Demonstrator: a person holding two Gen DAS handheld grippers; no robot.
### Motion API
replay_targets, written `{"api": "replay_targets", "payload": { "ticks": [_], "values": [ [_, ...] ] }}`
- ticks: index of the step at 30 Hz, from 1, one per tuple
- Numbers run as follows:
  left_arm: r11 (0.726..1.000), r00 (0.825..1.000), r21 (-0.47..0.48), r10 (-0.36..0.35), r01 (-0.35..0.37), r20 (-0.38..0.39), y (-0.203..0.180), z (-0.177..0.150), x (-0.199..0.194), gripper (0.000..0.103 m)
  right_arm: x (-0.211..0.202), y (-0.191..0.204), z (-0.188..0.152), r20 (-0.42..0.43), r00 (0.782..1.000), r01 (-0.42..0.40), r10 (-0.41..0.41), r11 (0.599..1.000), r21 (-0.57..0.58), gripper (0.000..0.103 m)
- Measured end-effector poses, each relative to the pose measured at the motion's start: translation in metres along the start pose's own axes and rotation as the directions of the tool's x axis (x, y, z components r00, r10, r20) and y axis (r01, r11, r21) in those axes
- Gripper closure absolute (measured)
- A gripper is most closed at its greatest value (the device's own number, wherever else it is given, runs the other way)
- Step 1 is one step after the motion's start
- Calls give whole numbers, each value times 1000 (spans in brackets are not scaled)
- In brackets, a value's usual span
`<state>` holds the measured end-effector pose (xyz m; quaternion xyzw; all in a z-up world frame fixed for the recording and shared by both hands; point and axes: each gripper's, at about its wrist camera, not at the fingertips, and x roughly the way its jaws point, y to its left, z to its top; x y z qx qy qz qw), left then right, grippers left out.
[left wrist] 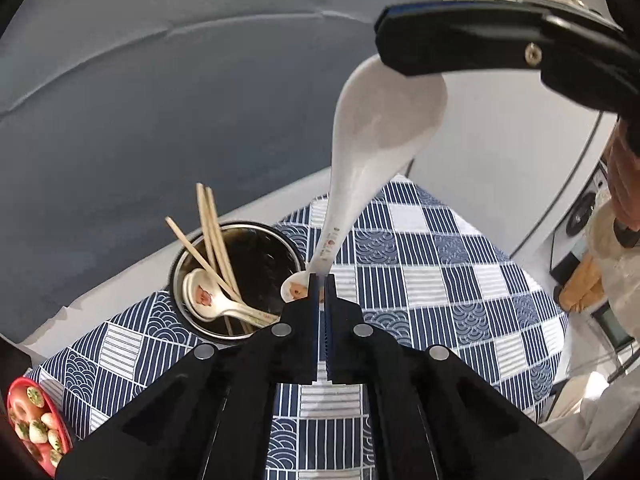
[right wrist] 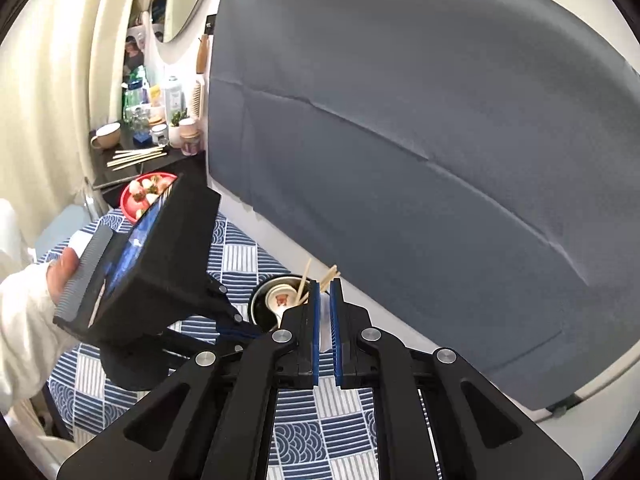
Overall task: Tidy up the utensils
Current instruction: 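Lift the white spoon and carry it over the black cup opening, then lower the spoon into the cup and open the left gripper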
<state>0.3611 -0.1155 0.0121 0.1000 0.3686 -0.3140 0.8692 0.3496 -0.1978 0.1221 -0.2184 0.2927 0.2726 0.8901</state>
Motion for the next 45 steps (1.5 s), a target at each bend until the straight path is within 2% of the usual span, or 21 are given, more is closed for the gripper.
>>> {"api": "replay_targets", "payload": {
  "ticks": [1,4,6,10,12,13,27,36,45],
  "values": [
    [1000,1000,-1,10,-10,6,1,1,-1,96,0,0,2,2,1000,-3,3,1000,0,98],
    [1000,1000,3,16,-16,15,2,3,-4,73,2,0,8,3,1000,-5,5,1000,-11,98],
    [999,999,-3,33,-33,22,5,6,-6,69,3,2,12,2,1000,-18,18,1000,-25,99],
    [1000,999,-1,30,-30,27,7,11,-5,68,4,4,18,11,999,-39,40,999,-33,99],
    [1000,999,6,24,-24,24,7,13,-4,78,6,4,20,13,999,-30,30,999,-39,99],
    [1000,1000,3,24,-25,18,8,13,-2,89,5,4,21,14,999,-33,34,999,-39,99],
    [999,1000,-39,-2,1,-23,25,27,27,89,23,-10,22,8,997,-74,74,997,-23,99],
    [994,997,-109,-29,21,-72,51,19,58,89,59,-22,17,-25,989,-142,143,989,45,99],
    [992,993,-125,-20,5,-115,63,10,76,91,86,-27,8,-59,983,-170,175,982,76,99]
  ]
}}
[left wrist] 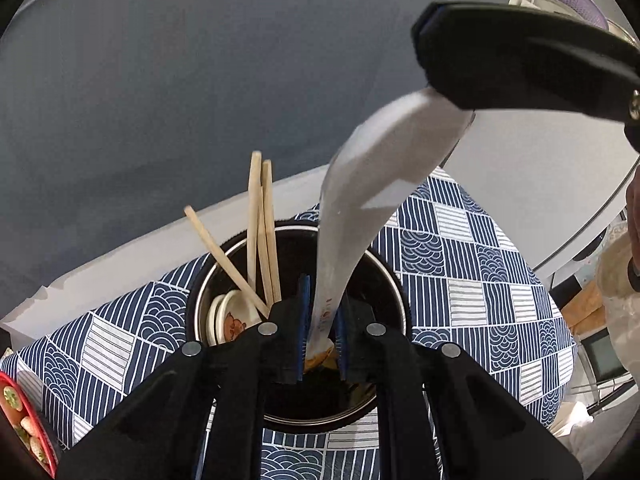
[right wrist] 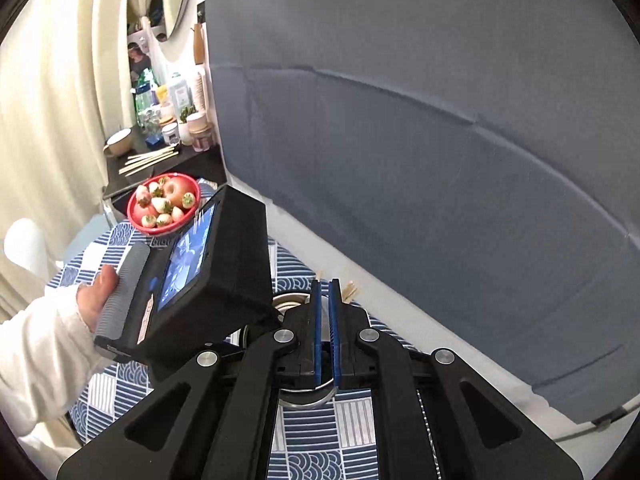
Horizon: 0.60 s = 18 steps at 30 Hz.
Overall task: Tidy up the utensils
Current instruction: 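Lower the spoon into the cup and open the left gripper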
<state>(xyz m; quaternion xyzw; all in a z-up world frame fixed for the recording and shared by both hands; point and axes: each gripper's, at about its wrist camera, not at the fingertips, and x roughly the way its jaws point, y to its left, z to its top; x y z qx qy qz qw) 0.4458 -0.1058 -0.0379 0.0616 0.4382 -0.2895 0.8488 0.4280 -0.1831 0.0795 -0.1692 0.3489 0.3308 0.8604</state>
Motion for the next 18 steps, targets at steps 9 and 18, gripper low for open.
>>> {"api": "replay_targets", "payload": {
  "ticks": [9,18],
  "values": [
    [1000,1000,21,13,-12,-21,-3,1,10,93,21,-3,-9,-28,999,-20,21,999,27,100],
    [1000,997,11,24,-25,79,0,2,-18,35,9,-8,-14,15,999,45,-46,998,35,80]
  ]
}}
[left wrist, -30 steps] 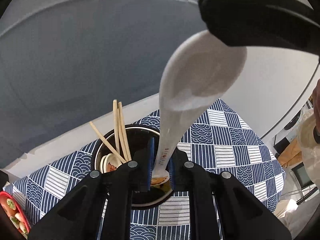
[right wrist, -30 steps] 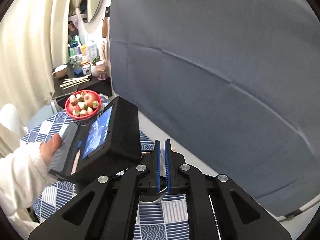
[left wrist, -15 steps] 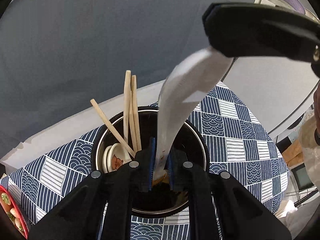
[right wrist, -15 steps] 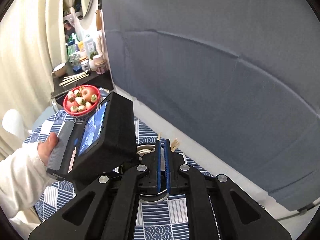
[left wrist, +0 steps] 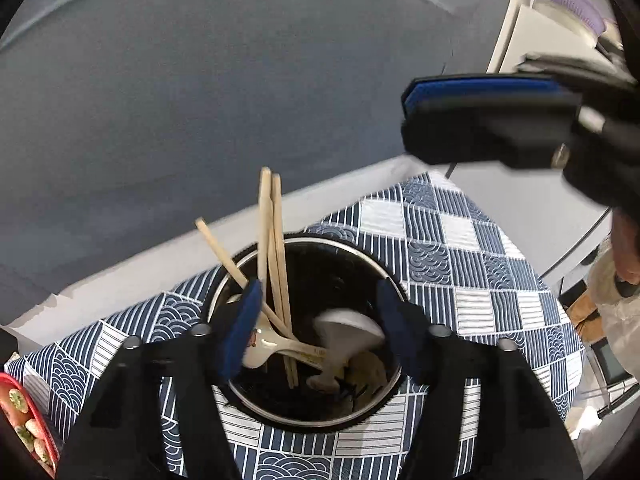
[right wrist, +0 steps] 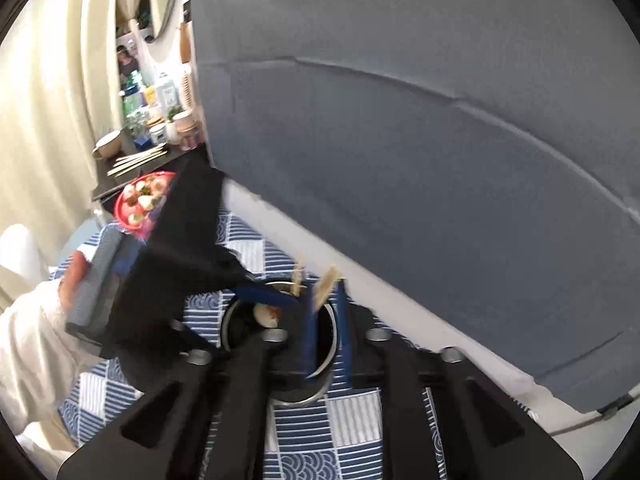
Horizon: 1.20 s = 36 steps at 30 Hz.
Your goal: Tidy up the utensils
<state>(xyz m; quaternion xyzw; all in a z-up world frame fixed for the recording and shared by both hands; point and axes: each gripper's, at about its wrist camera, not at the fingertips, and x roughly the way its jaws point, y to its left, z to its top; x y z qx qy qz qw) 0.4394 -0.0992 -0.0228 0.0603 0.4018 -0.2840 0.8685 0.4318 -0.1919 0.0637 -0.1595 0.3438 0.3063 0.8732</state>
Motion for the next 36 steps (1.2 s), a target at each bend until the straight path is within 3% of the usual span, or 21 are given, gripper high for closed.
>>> {"api": "replay_targets", "payload": {
  "ticks": [2,3,5,7,16,24,27,30,36],
  "values": [
    [1000,999,-5,9,-8,32,1,-1,-10,17,-7,-1,-3,24,1000,20,-20,1000,11,48],
    [1000,999,-3,12,-12,49,0,-1,-16,17,-11,-1,-4,34,999,27,-28,1000,16,44],
    [1000,997,-3,24,-24,73,-1,-4,-25,5,-16,0,-7,44,998,43,-44,999,22,28],
    [999,994,-7,46,-45,101,-1,-9,-35,6,-22,2,-9,64,996,62,-63,998,21,18],
    [981,967,-101,182,-166,180,1,-47,-67,6,-41,19,-30,85,989,122,-124,992,36,11],
    [954,948,-169,274,-246,162,0,-90,-81,6,-49,44,-64,94,985,137,-148,984,112,8],
    [941,934,-191,312,-279,172,-4,-108,-86,6,-50,54,-81,95,985,133,-147,981,144,8],
    [918,909,-224,370,-326,194,-10,-127,-93,6,-52,67,-101,101,983,137,-155,977,163,8],
    [883,886,-294,427,-366,181,-25,-160,-104,6,-49,92,-145,58,985,145,-160,967,207,8]
  ]
}}
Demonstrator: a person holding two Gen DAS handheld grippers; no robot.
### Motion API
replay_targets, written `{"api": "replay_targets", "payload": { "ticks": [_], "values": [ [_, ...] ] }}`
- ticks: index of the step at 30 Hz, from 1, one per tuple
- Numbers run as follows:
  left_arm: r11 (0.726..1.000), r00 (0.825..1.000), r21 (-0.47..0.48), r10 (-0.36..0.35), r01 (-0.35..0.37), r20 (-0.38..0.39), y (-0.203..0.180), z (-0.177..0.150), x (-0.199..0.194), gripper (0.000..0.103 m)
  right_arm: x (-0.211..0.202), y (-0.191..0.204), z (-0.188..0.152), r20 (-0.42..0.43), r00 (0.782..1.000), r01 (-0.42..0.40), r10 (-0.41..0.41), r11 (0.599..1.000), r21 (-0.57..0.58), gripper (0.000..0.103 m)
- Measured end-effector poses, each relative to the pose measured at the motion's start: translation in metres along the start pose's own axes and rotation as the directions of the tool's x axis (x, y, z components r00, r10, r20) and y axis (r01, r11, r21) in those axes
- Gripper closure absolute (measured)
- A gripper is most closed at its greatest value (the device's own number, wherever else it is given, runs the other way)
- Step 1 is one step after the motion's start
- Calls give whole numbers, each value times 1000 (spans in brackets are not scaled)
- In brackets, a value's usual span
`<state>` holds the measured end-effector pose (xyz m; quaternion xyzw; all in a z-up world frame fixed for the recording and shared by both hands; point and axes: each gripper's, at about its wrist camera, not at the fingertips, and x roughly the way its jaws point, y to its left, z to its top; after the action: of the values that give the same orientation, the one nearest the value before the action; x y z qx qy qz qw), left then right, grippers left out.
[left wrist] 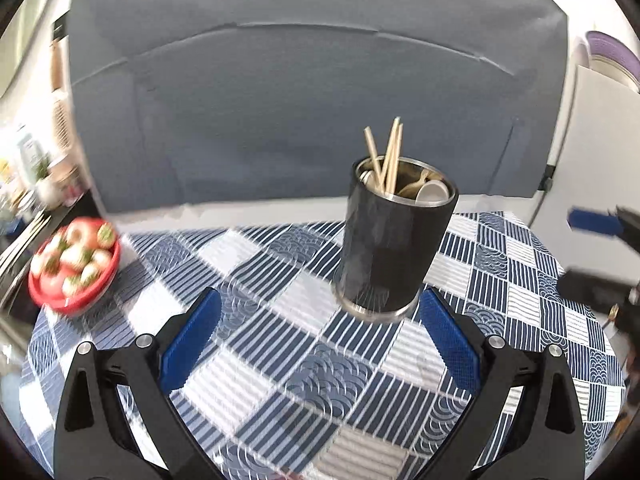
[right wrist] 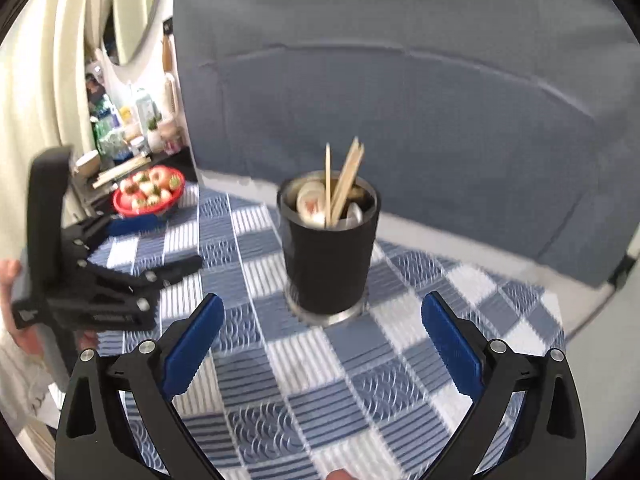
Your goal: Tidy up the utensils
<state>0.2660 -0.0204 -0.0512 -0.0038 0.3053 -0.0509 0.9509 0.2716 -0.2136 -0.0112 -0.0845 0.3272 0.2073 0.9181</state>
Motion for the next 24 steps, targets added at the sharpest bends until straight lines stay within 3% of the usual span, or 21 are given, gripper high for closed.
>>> {"api": "replay_targets", "payload": {
  "ticks": [3,6,9,15,24],
  "values": [
    [997,999,-65,44,-46,-24,4,-19,-13,6,-6,8,-23,-23,1000,19,-18,999,30,8],
    [996,998,-92,0,-6,-64,5,-37,-25,6,-16,15,-43,-39,999,30,-27,997,69,8],
    [995,995,-95,1,-11,-99,1,-54,-38,6,-28,18,-64,-62,997,43,-36,992,117,8],
    [986,976,-85,124,-141,-180,-7,-78,-63,6,-46,24,-96,-100,995,47,-30,984,172,8],
    [986,968,-64,141,-157,-207,-21,-89,-108,6,-81,30,-109,-93,995,64,-47,979,193,8]
  ]
}}
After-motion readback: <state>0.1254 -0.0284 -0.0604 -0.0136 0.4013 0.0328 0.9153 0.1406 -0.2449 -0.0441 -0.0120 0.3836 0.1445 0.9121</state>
